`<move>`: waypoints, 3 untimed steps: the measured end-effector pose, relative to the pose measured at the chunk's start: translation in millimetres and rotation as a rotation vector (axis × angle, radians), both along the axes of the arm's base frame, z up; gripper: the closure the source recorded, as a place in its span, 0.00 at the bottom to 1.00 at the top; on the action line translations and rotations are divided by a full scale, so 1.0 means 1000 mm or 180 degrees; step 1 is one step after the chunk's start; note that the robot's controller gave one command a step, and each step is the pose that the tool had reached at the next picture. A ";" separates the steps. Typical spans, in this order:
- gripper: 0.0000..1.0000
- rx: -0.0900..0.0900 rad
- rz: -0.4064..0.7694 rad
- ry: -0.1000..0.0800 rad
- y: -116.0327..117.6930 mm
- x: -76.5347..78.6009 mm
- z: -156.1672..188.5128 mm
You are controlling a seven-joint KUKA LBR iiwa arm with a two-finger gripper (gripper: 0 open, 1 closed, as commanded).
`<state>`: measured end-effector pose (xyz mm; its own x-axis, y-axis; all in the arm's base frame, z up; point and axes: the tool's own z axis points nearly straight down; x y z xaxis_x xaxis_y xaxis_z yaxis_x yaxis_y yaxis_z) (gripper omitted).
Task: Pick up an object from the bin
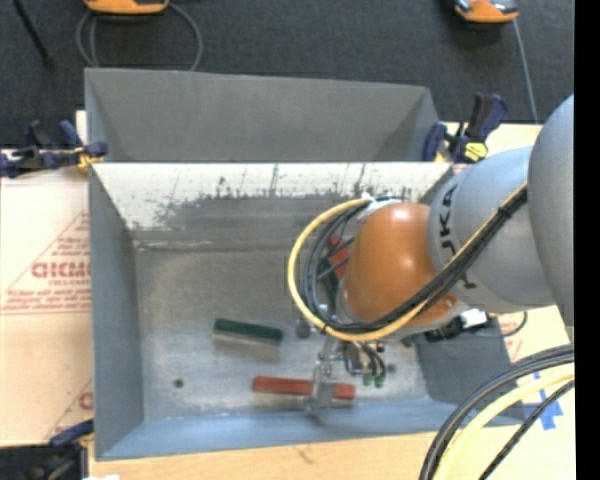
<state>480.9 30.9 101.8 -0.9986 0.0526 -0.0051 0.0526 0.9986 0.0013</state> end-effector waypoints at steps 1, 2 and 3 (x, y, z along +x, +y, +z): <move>0.00 0.0001 -0.0211 0.0021 -0.003 -0.008 -0.002; 0.00 0.0005 -0.0442 -0.0016 -0.016 -0.004 -0.031; 0.00 0.0004 -0.0435 -0.0013 -0.016 -0.002 -0.030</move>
Offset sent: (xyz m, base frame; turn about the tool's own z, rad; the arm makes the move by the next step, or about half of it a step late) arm -0.0087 -0.0025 -0.0018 0.0709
